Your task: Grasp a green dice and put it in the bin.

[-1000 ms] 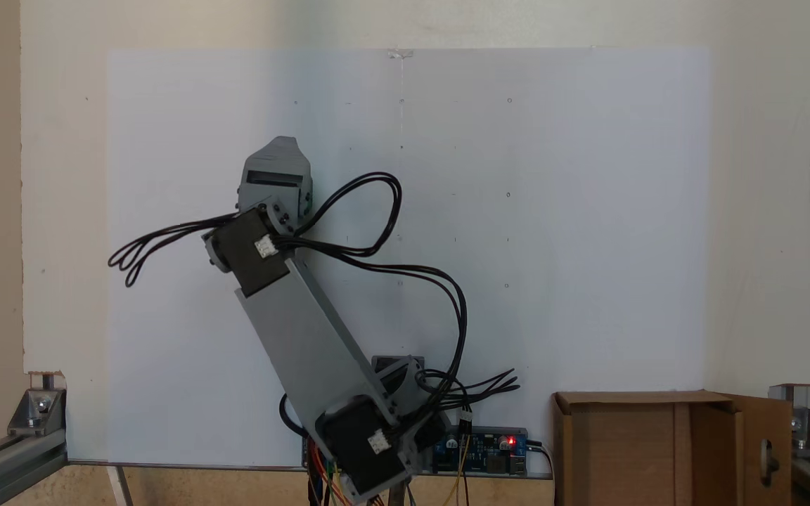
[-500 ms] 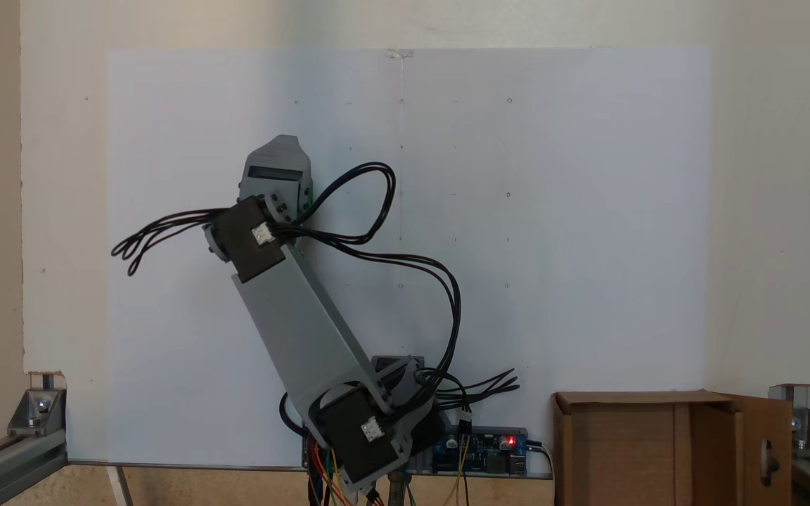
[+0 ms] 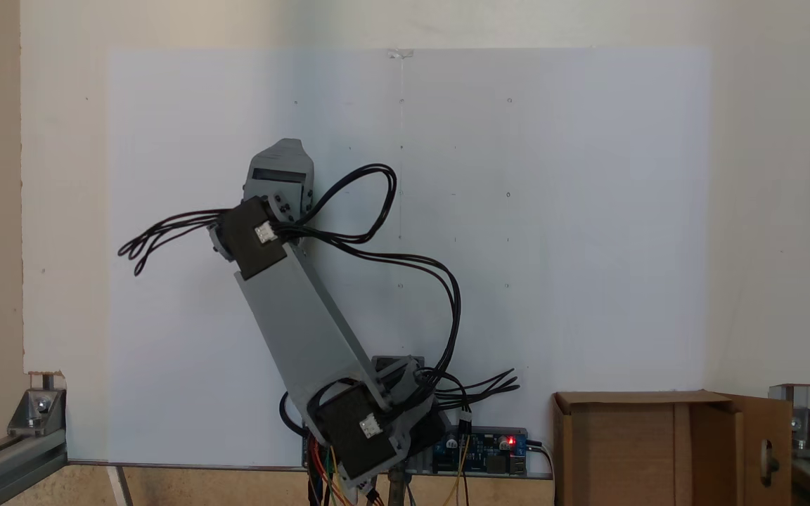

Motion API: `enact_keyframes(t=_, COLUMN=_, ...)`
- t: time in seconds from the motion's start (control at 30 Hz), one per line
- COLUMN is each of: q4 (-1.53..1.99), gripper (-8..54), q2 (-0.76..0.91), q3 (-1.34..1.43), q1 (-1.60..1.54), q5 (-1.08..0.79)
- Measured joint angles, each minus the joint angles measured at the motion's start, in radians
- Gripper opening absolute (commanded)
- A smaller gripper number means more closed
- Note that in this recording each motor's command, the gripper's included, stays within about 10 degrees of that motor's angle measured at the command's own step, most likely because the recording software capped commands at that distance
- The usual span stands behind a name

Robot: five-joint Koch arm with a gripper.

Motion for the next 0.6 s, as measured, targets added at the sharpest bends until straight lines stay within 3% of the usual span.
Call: enact_keyframes(t=0.6, q4=-0.087, gripper=41.3, q2=-0.077, q3=0.081, q1=0.0, q5=0.0)
